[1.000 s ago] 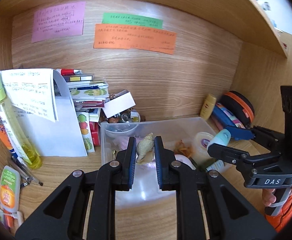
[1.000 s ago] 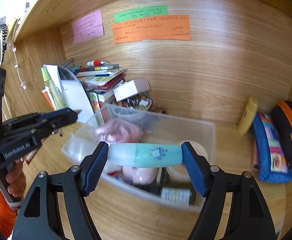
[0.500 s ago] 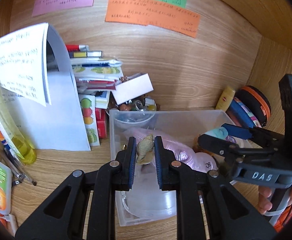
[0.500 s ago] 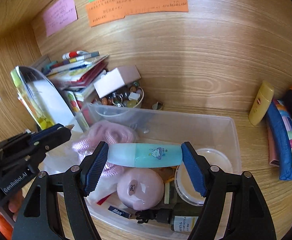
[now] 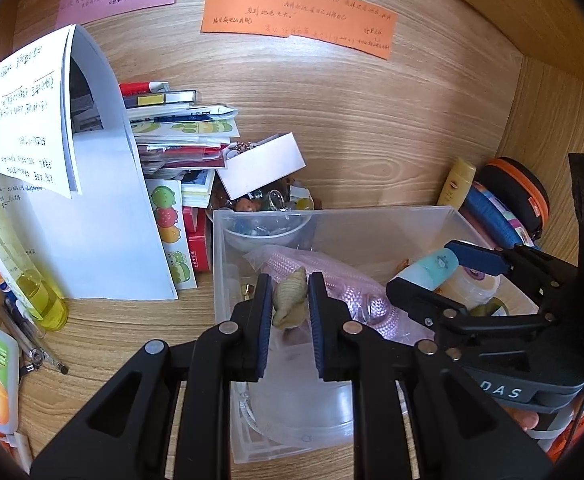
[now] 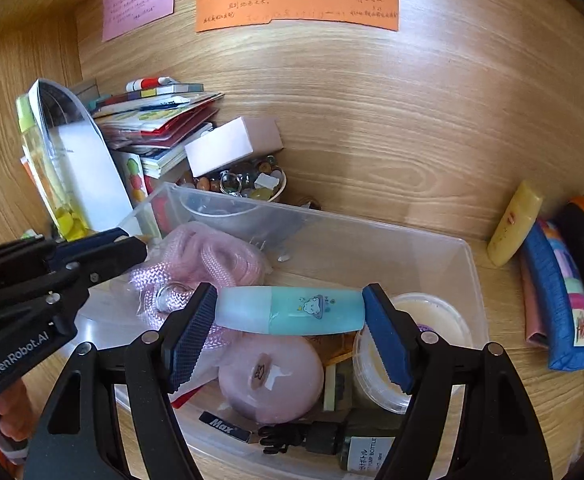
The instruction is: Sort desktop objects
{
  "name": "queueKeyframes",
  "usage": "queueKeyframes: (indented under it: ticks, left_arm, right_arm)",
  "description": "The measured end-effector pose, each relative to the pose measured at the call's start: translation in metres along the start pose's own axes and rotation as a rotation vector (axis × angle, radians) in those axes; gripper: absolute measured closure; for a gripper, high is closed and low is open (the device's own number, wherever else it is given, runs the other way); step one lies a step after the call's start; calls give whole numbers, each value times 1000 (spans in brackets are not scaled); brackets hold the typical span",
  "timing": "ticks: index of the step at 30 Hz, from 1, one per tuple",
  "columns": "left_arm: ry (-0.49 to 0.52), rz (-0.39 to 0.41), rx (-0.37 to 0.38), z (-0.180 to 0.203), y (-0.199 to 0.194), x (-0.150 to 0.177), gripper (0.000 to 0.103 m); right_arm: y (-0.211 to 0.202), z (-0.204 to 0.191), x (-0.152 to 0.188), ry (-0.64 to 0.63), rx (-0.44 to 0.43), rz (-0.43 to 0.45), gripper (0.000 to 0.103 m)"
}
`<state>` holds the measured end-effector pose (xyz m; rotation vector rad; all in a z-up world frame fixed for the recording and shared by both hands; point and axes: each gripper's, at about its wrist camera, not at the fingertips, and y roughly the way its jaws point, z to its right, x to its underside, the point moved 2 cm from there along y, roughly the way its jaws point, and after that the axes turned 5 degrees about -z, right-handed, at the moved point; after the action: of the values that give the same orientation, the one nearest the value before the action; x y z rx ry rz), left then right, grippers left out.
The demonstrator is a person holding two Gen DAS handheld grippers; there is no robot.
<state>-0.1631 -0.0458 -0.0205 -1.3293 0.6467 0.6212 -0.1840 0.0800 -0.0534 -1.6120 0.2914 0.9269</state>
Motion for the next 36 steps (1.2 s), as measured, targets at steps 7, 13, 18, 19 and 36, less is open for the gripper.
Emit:
queueKeyframes:
  ticks: [7,13,18,19,36]
  left_arm:
    - [-5,7,-12,-3,0,0,72]
    - [-2,10,-22,-2,-2,1,69]
    - [-3,16,-32,-2,-3,2,60]
    - [-4,17,-30,-3,-3,2,59]
    - [-42,90,-84,-15,-22,0,16]
  right_arm:
    - [1,0,0,-7,22,9,31]
    - [0,0,0,-15,24,12,31]
    - [-5,-1,0,-17,36,32,25]
    - [-7,-2,0,-19,40,40,25]
    - [-32,5,0,12,-25,38,6]
